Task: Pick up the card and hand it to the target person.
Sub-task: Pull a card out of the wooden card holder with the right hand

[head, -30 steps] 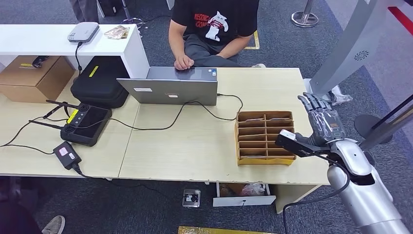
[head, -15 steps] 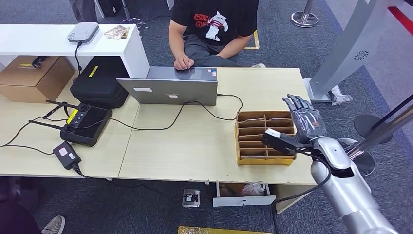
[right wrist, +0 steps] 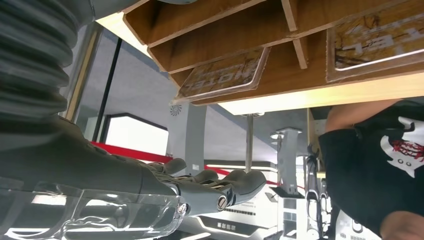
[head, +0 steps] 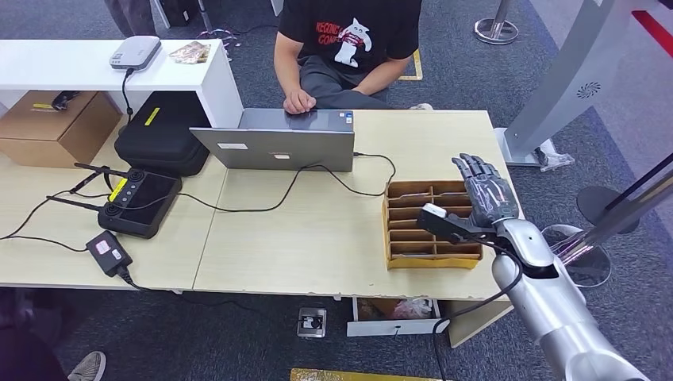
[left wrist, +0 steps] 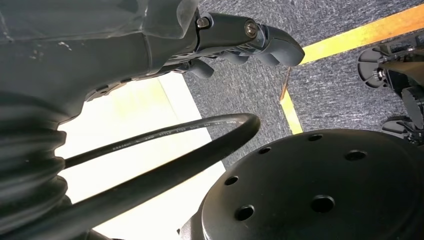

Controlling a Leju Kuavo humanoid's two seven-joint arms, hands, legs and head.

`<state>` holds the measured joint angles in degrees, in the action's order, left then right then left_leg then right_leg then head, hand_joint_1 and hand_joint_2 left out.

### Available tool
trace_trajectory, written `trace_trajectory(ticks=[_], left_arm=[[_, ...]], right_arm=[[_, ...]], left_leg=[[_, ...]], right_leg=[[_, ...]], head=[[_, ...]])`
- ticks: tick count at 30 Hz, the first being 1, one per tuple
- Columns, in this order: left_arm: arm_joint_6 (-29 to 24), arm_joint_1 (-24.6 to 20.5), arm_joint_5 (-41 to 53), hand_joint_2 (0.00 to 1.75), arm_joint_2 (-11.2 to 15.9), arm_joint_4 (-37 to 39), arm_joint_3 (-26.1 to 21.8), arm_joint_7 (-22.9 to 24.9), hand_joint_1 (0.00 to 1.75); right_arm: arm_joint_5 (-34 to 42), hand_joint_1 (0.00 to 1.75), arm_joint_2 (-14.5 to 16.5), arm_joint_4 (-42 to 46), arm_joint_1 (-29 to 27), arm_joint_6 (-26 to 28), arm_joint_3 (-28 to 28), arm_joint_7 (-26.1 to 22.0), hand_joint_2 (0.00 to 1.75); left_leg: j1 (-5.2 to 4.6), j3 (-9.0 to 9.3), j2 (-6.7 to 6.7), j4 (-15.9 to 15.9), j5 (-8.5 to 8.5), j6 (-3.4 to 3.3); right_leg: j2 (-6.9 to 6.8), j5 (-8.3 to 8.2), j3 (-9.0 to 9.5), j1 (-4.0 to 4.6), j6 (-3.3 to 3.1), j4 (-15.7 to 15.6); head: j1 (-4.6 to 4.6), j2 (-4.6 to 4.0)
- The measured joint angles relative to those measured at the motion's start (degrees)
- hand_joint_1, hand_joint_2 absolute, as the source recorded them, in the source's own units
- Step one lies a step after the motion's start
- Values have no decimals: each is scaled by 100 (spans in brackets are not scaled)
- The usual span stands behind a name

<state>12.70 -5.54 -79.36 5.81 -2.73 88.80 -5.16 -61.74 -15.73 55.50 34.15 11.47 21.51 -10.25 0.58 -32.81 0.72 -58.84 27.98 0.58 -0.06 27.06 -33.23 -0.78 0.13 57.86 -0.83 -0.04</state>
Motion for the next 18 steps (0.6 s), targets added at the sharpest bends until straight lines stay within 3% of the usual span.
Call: trace_trajectory(ticks=[18], left_arm=[[2,-19,160,175,7,0,0,70,0]], right_arm=[[-63,0,45,-245,112,45,30,28,175]], left_leg=[[0,3,-1,-1,0,0]], right_leg=[[1,0,0,0,0,0]], head=[[0,0]])
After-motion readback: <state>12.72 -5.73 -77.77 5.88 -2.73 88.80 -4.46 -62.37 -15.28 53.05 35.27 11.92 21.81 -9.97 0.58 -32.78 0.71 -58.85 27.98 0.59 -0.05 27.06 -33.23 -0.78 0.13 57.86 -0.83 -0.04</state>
